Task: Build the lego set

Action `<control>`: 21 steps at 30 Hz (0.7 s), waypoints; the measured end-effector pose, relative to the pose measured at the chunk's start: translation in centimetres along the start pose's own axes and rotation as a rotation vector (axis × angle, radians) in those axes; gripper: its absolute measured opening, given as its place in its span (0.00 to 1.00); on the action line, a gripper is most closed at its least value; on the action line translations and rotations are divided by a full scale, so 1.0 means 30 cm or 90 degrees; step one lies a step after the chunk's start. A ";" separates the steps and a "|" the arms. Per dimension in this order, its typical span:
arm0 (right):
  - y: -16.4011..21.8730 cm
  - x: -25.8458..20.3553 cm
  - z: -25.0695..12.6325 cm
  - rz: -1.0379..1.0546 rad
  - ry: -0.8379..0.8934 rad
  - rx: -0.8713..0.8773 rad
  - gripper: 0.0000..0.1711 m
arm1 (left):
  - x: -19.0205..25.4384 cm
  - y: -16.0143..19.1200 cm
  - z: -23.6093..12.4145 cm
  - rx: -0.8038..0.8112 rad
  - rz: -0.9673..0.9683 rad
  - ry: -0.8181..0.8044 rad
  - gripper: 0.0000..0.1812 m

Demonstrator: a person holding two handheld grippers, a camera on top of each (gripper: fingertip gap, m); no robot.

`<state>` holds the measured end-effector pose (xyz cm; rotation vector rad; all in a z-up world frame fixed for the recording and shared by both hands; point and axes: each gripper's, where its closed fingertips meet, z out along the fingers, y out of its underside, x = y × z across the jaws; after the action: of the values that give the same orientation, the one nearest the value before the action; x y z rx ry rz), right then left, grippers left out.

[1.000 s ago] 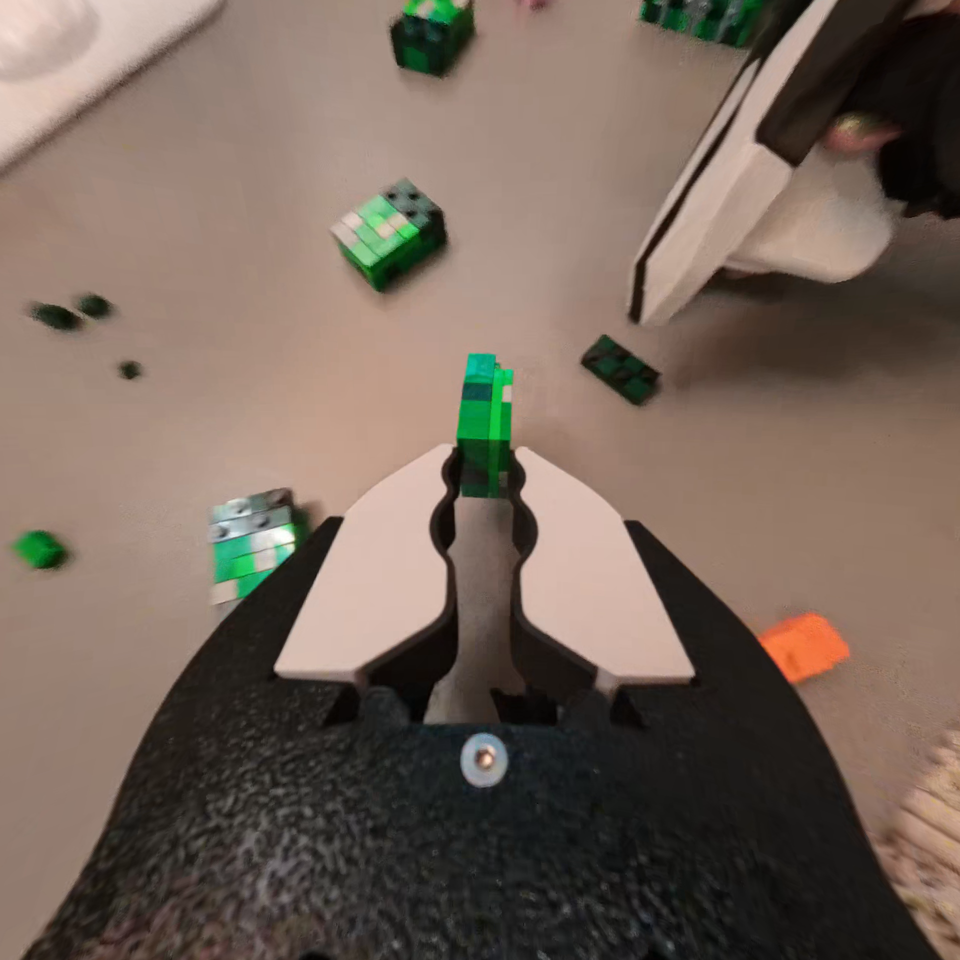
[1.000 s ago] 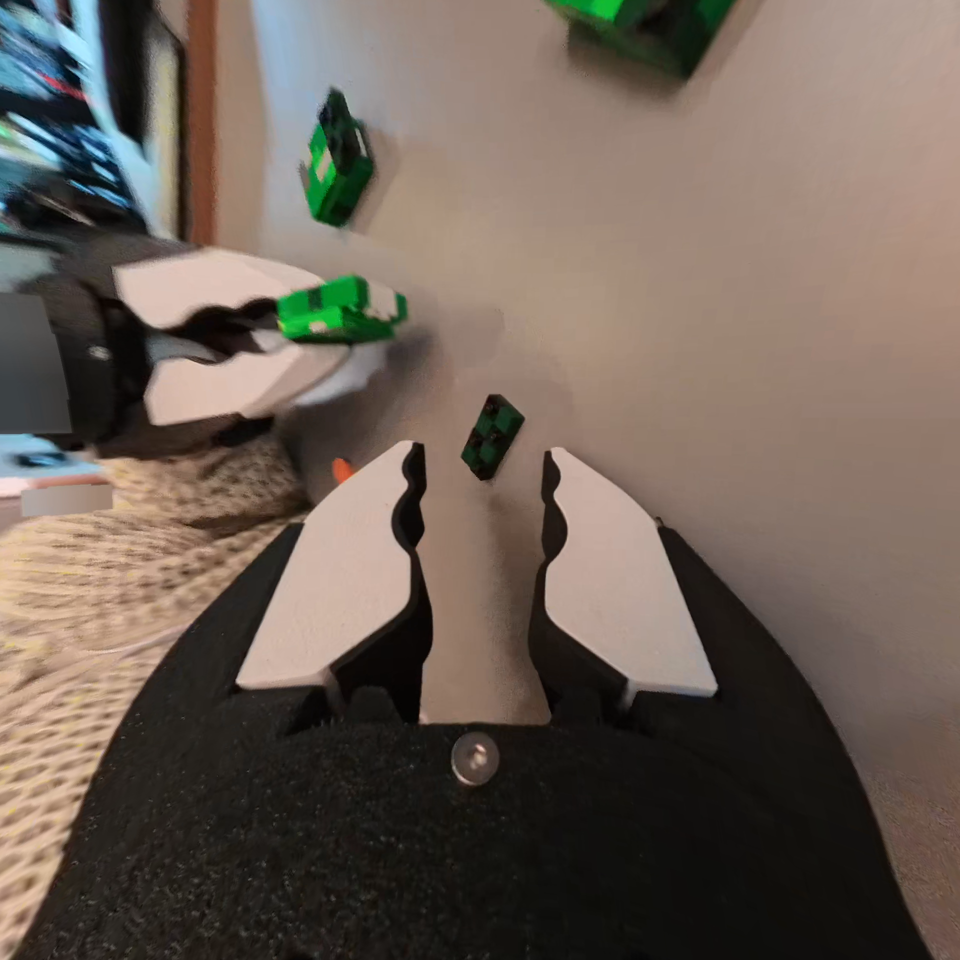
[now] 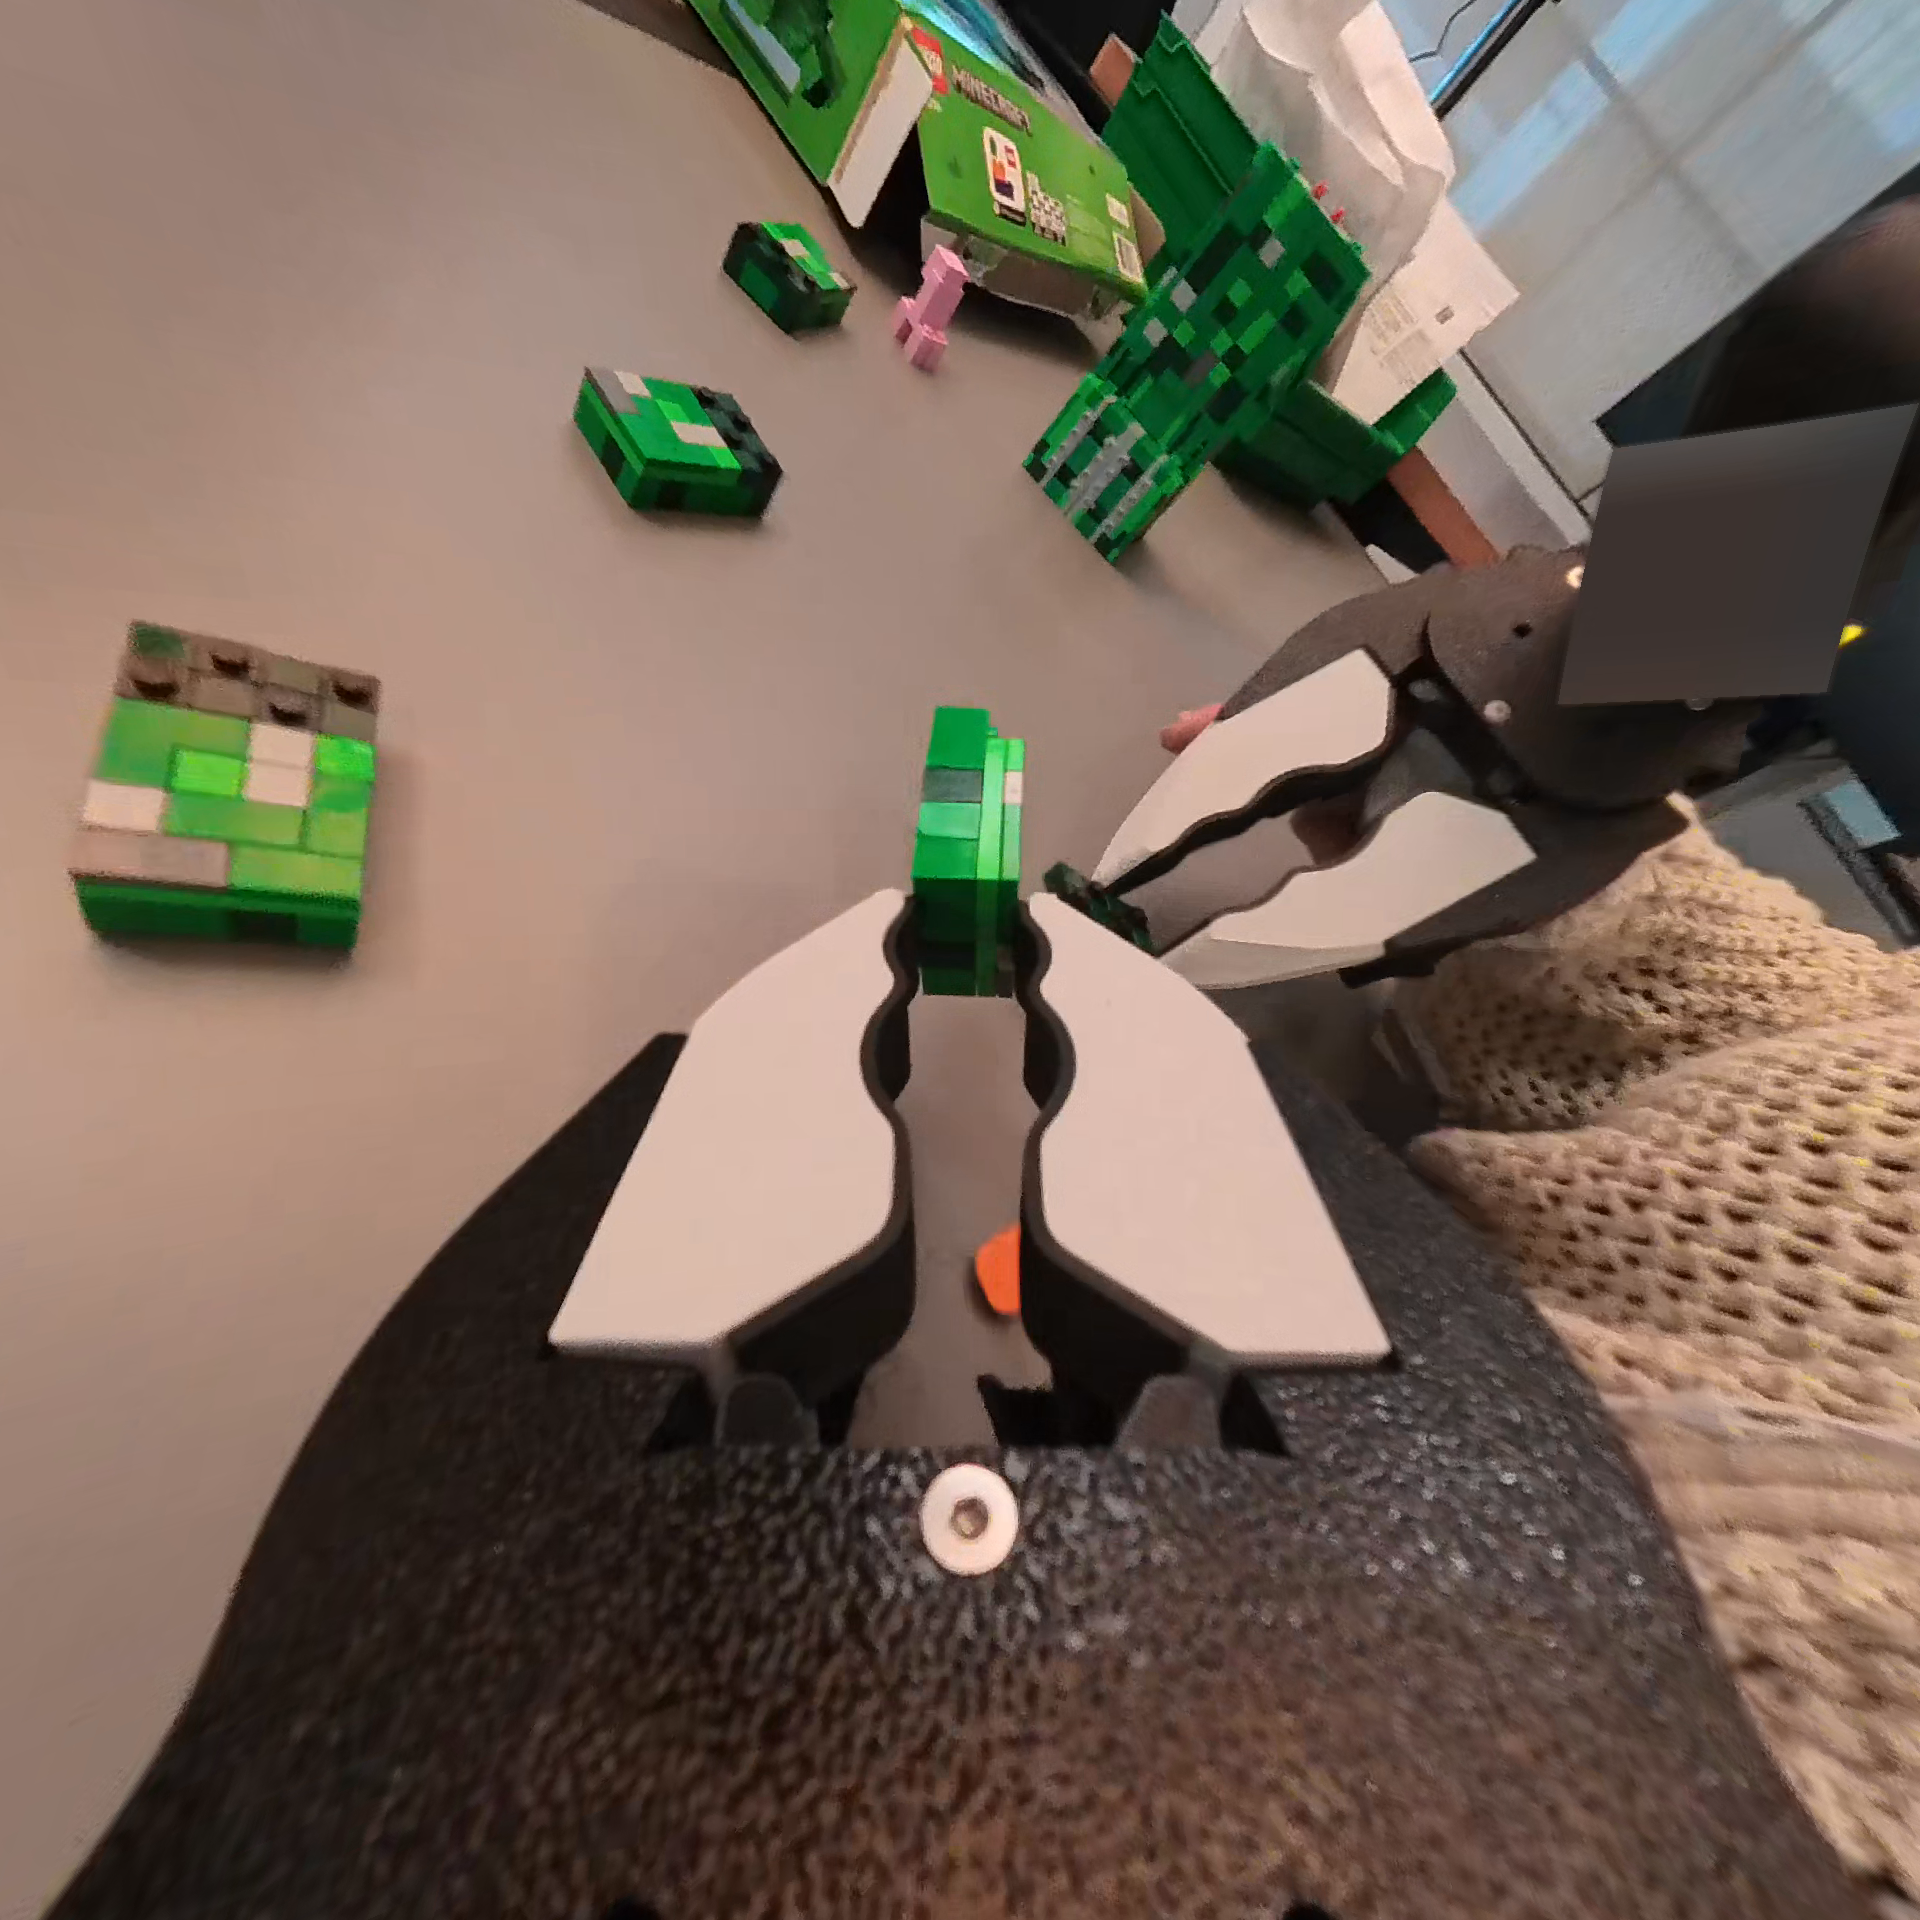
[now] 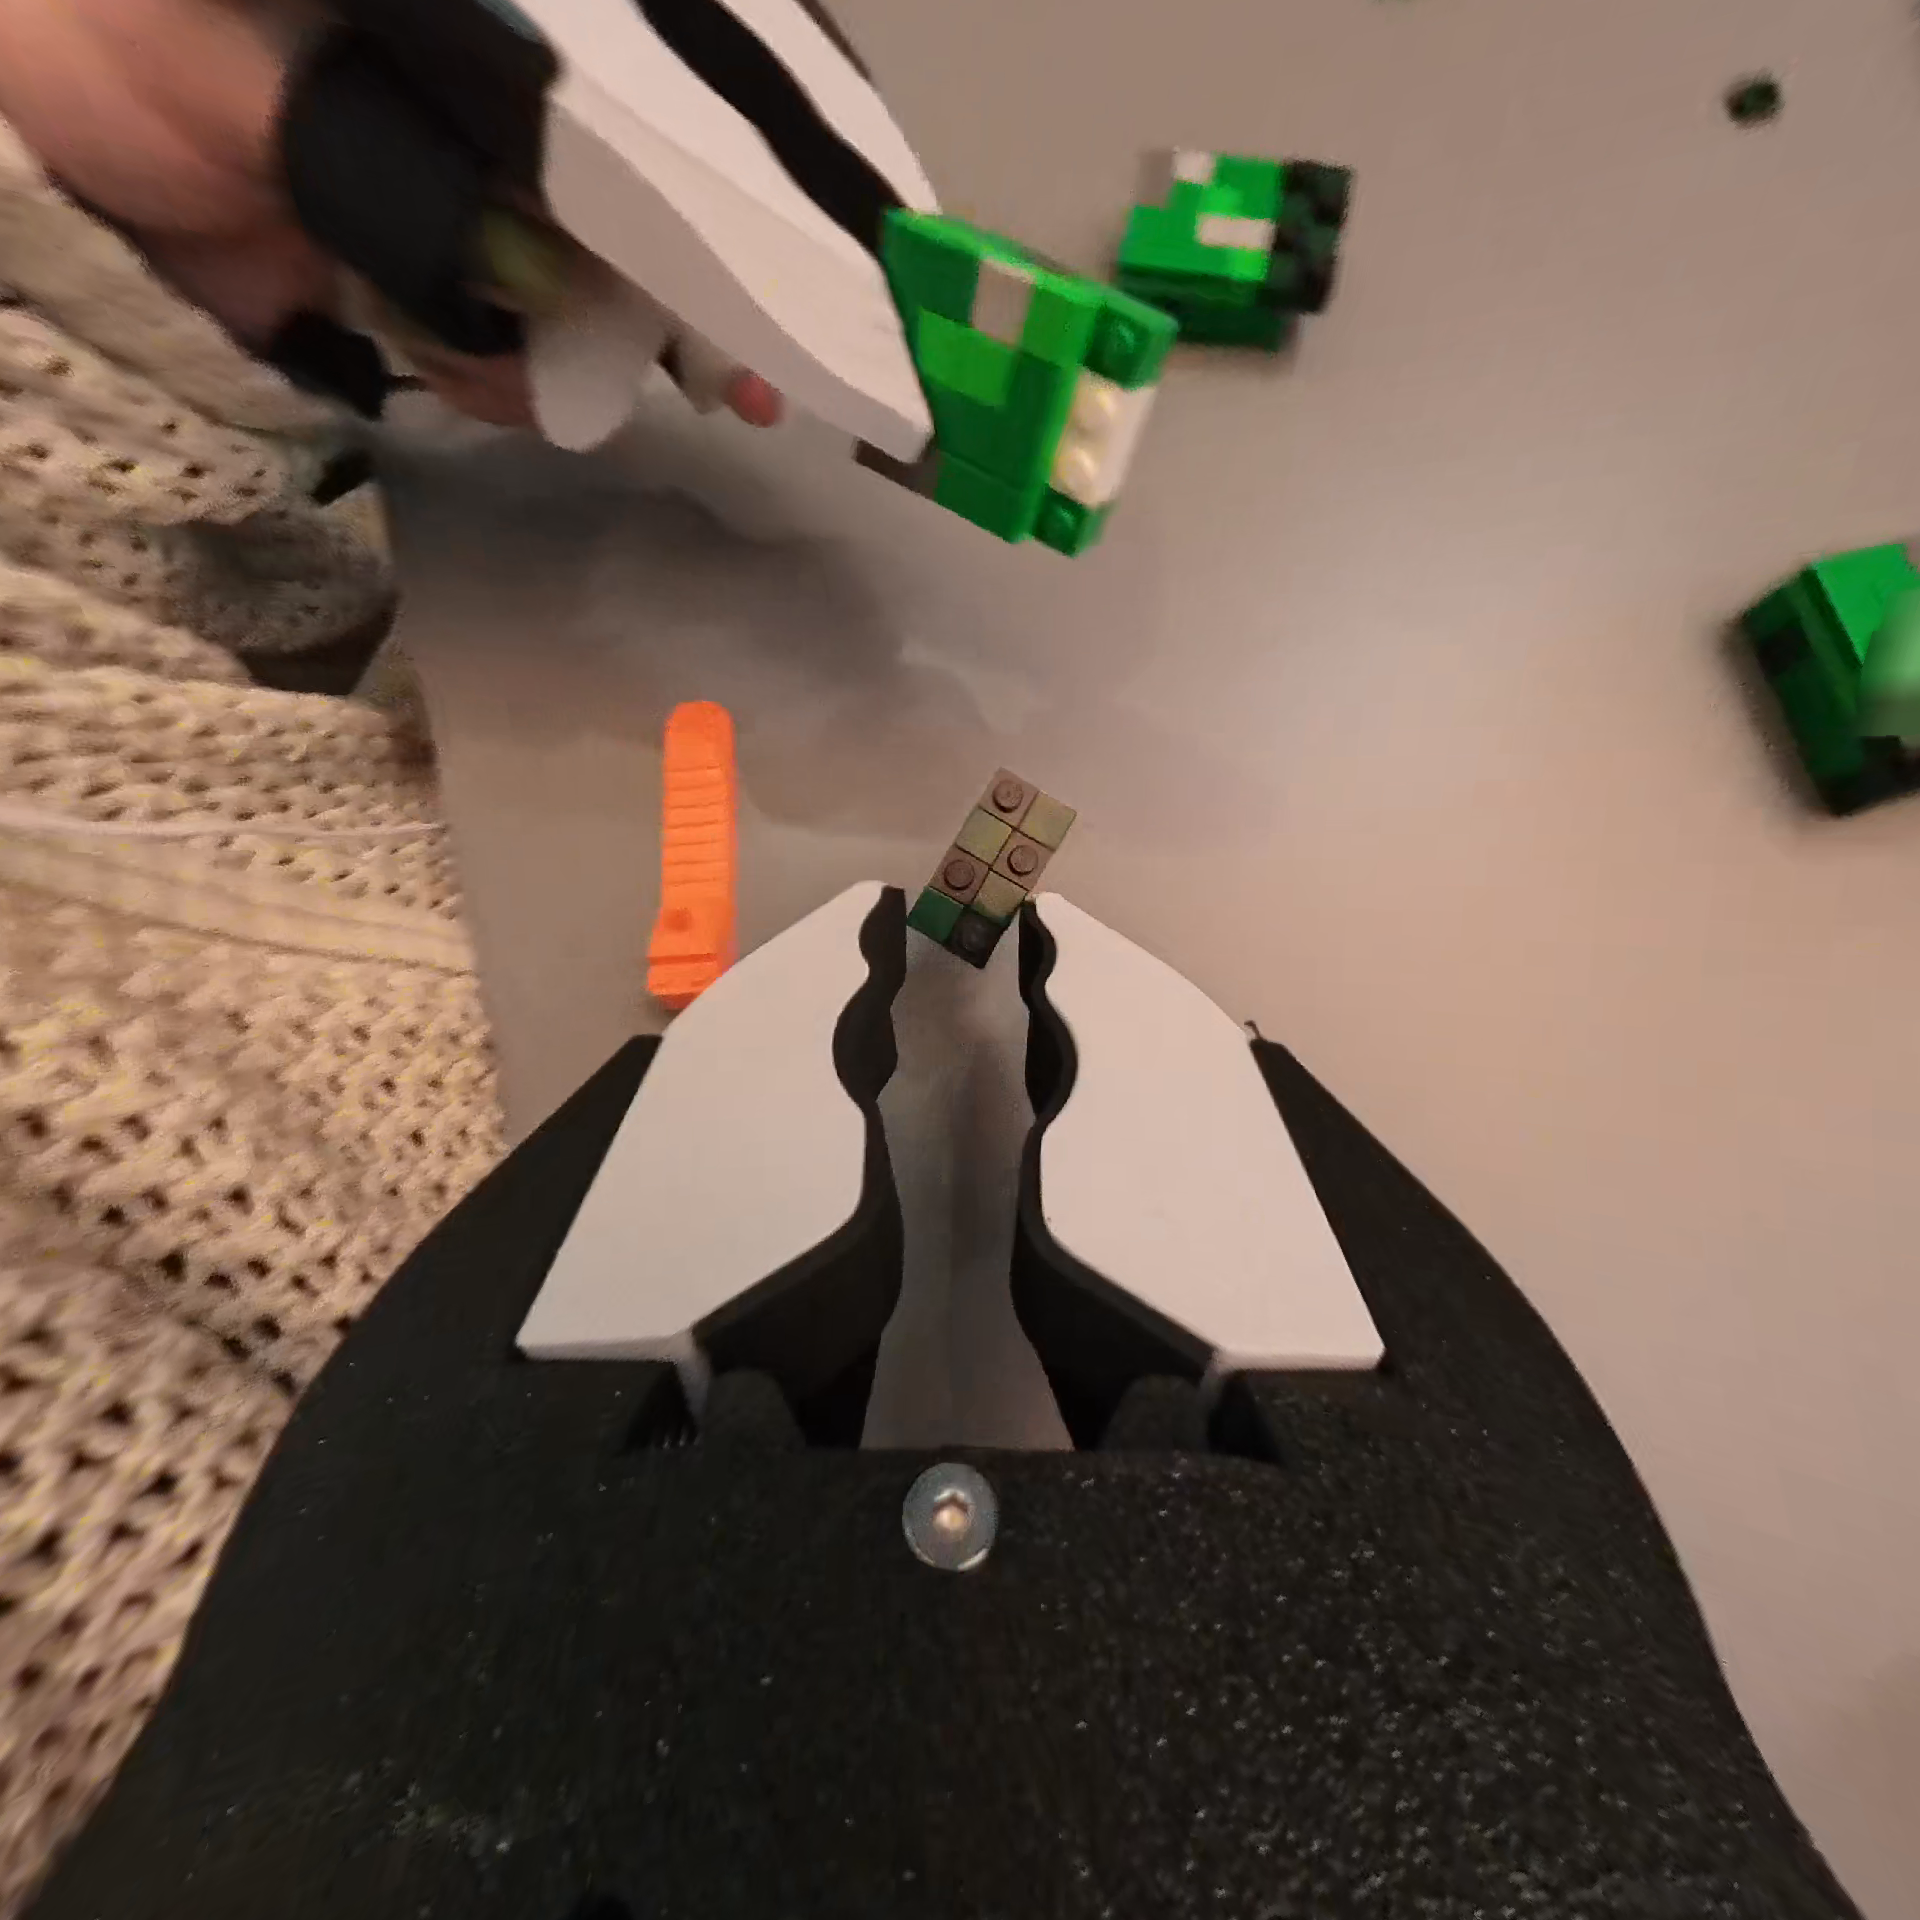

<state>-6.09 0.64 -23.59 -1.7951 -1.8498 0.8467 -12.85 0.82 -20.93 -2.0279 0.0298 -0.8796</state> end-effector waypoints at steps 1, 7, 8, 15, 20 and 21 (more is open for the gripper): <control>-0.002 -0.020 -0.004 -0.018 -0.008 0.002 0.12 | 0.012 0.018 -0.008 -0.009 -0.008 0.008 0.09; 0.006 -0.174 0.049 -0.125 -0.101 -0.043 0.12 | 0.027 0.095 -0.090 -0.026 -0.021 -0.015 0.09; 0.008 -0.185 0.063 -0.146 -0.105 -0.056 0.12 | 0.028 0.104 -0.107 -0.027 -0.025 -0.019 0.09; 0.022 -0.202 0.101 -0.223 -0.115 -0.118 0.12 | 0.089 0.224 -0.151 -0.098 -0.051 0.015 0.09; 0.031 -0.202 0.112 -0.253 -0.120 -0.142 0.11 | 0.100 0.261 -0.126 -0.121 -0.047 0.013 0.09; 0.031 -0.200 0.113 -0.256 -0.120 -0.145 0.11 | 0.098 0.261 -0.125 -0.119 -0.047 0.011 0.09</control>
<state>-7.27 -5.79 -26.01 -1.4210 -2.4044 0.6916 -10.52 -7.58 -23.79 -2.2072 0.0474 -0.9713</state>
